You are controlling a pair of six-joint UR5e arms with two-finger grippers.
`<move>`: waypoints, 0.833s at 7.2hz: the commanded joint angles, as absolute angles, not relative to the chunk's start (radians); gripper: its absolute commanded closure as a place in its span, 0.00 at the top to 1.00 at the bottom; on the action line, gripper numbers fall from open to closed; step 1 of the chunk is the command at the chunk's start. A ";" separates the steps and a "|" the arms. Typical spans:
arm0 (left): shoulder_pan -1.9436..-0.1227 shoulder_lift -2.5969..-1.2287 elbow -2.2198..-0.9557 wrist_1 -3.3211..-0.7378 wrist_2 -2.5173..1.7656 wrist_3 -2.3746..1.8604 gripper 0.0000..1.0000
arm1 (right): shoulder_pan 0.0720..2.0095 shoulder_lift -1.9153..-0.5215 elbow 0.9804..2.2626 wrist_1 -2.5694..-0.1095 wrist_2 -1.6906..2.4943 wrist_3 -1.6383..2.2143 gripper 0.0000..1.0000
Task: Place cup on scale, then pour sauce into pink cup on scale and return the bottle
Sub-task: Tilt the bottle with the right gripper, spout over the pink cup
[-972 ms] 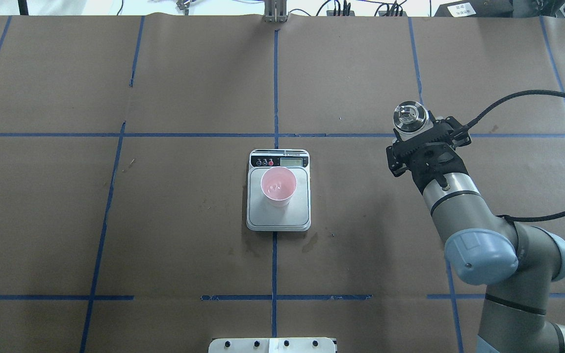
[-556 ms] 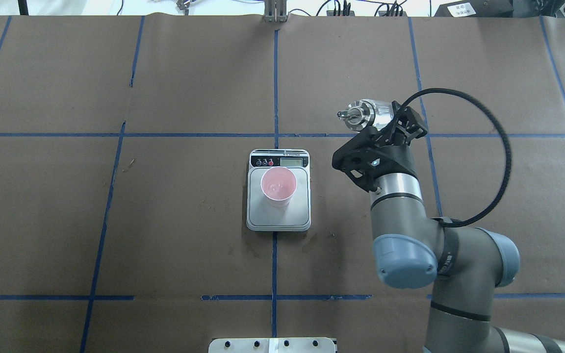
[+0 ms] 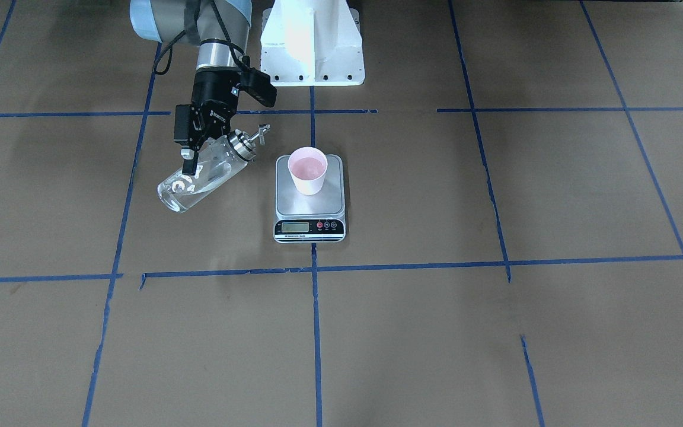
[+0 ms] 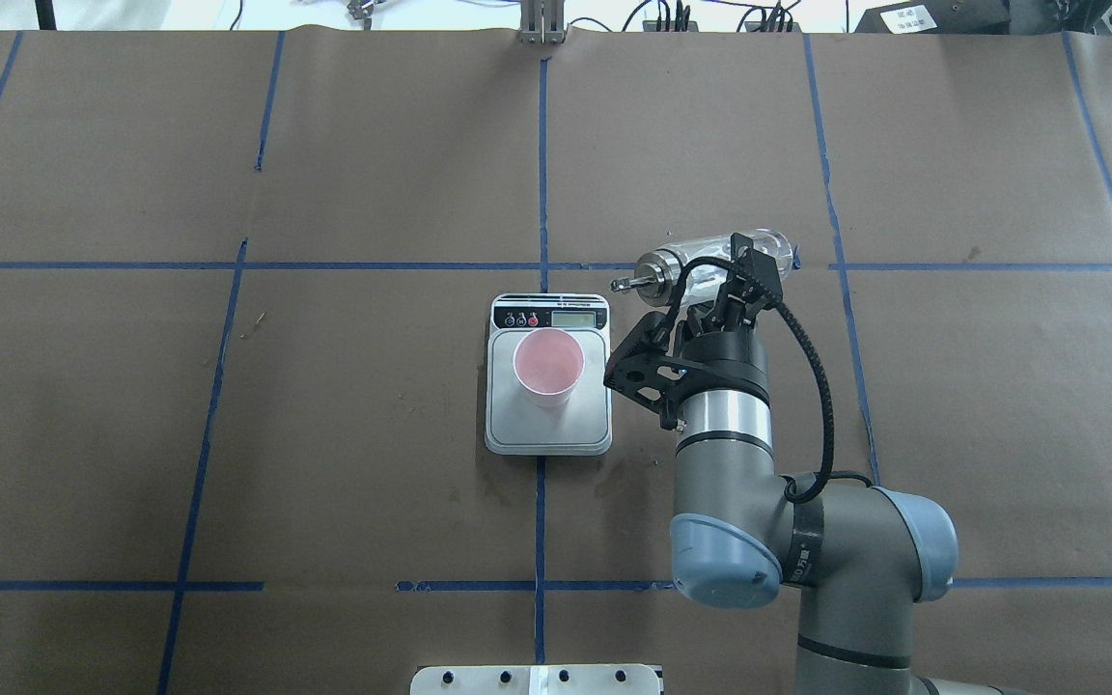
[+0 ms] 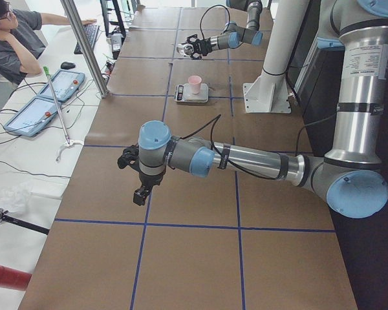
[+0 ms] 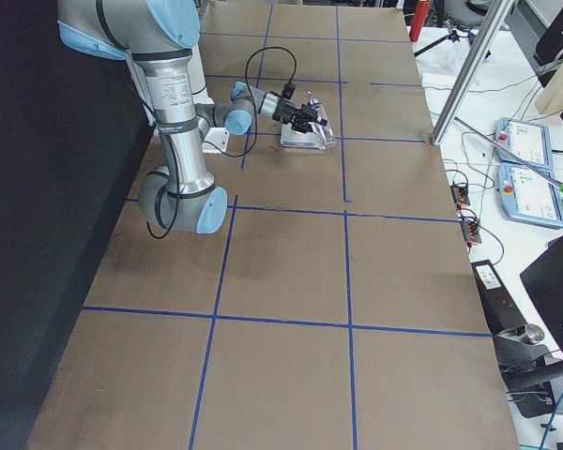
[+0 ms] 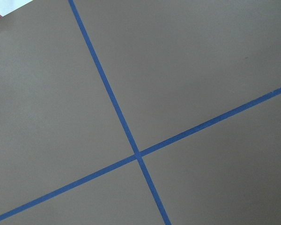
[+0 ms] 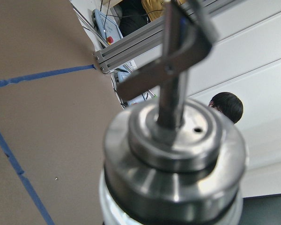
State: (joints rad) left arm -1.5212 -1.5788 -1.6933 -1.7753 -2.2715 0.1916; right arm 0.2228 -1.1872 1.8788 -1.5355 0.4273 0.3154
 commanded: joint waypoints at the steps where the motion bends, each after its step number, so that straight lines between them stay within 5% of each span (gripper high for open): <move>1: -1.528 -1.568 -1.680 -1.812 -2.269 0.189 1.00 | 0.212 -1.186 1.821 -1.537 0.362 0.214 0.00; 6: -1.539 -1.575 -1.612 -1.853 -2.267 0.189 1.00 | 0.212 -1.138 1.744 -1.537 0.266 -0.021 0.00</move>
